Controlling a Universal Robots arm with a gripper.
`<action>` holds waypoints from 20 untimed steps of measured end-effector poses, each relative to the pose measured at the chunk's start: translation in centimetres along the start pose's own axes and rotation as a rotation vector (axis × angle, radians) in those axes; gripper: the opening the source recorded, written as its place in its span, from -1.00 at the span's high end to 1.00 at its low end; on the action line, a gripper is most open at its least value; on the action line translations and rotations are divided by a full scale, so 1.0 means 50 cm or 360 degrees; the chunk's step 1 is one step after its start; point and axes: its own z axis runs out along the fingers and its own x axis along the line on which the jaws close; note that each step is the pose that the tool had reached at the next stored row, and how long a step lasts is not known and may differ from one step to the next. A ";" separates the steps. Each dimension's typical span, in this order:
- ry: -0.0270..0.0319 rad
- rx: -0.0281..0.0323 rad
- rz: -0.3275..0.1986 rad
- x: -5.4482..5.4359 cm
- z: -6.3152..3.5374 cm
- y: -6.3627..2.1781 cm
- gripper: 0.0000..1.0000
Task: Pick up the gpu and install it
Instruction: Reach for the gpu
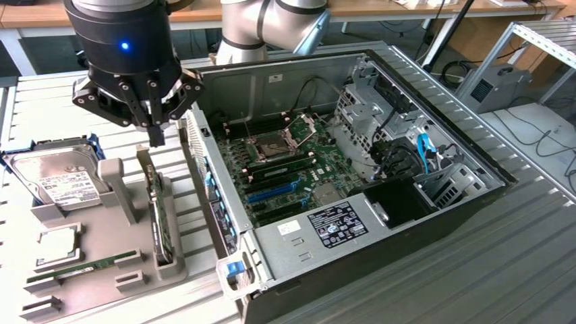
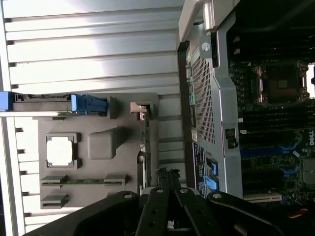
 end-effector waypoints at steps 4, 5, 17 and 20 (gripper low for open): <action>0.00000 0.00001 0.0000 0.000 0.000 -0.006 0.79; 0.00000 0.00000 0.0000 -0.001 0.001 -0.008 0.79; 0.00000 0.00001 0.0000 -0.002 0.001 -0.023 0.79; 0.00000 0.00000 0.0000 -0.002 0.001 -0.027 0.79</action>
